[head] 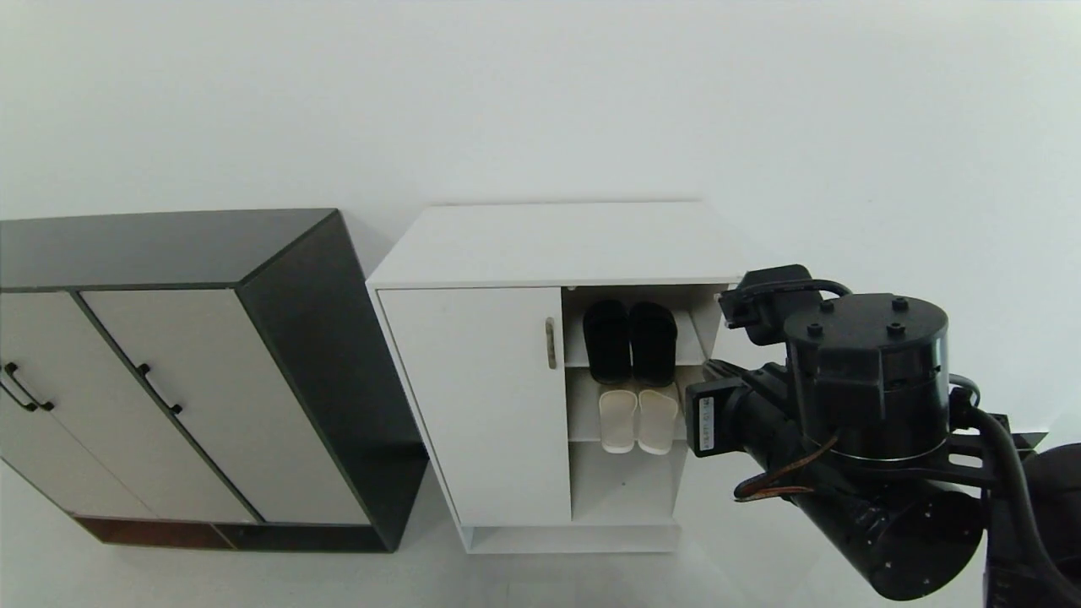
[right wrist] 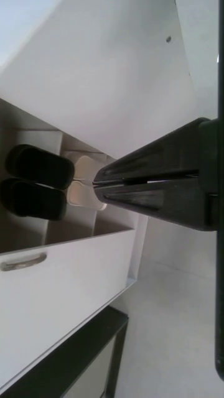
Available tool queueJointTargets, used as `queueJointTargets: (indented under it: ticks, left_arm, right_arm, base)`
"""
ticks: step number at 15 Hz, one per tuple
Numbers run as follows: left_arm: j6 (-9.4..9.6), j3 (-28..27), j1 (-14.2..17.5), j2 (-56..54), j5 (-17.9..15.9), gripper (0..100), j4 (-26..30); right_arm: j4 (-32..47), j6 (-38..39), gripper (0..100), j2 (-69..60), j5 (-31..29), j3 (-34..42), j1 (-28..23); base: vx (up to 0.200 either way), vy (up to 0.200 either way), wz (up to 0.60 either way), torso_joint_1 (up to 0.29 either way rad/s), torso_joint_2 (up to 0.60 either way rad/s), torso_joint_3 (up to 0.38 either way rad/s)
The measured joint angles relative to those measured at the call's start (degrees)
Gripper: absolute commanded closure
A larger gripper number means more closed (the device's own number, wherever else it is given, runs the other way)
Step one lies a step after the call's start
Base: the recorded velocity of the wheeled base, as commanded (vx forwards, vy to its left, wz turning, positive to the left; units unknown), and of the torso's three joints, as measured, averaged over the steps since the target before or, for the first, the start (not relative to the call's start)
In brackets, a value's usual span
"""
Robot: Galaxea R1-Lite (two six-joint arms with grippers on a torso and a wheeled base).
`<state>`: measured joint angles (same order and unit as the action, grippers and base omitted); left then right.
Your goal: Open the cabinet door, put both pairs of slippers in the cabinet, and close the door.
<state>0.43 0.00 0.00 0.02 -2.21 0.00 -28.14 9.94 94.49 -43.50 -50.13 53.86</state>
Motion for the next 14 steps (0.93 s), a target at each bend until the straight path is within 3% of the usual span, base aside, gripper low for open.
queueJointTargets:
  ticks: [3, 7, 14]
  left_arm:
    - [0.01, 0.0, 0.0, 0.0, 0.0, 100, 0.0]
    - [0.01, 0.0, 0.0, 0.0, 0.0, 100, 0.0]
    - [0.04, 0.0, 0.0, 0.0, 0.0, 100, 0.0]
  right_arm:
    - [-1.2, 0.0, 100, 0.1, 0.0, 0.0, -0.2]
    - [-1.3, -0.2, 100, 0.5, 0.0, 0.2, -0.5]
    - [-1.3, -0.7, 100, 0.6, 0.0, 0.9, -0.8]
  base:
    - [0.000, 0.000, 0.00, 0.240, -0.55, -0.303]
    - [0.000, 0.000, 0.00, 0.065, -0.13, -0.074]
    - [0.000, 0.000, -0.60, 0.008, -0.01, -0.003]
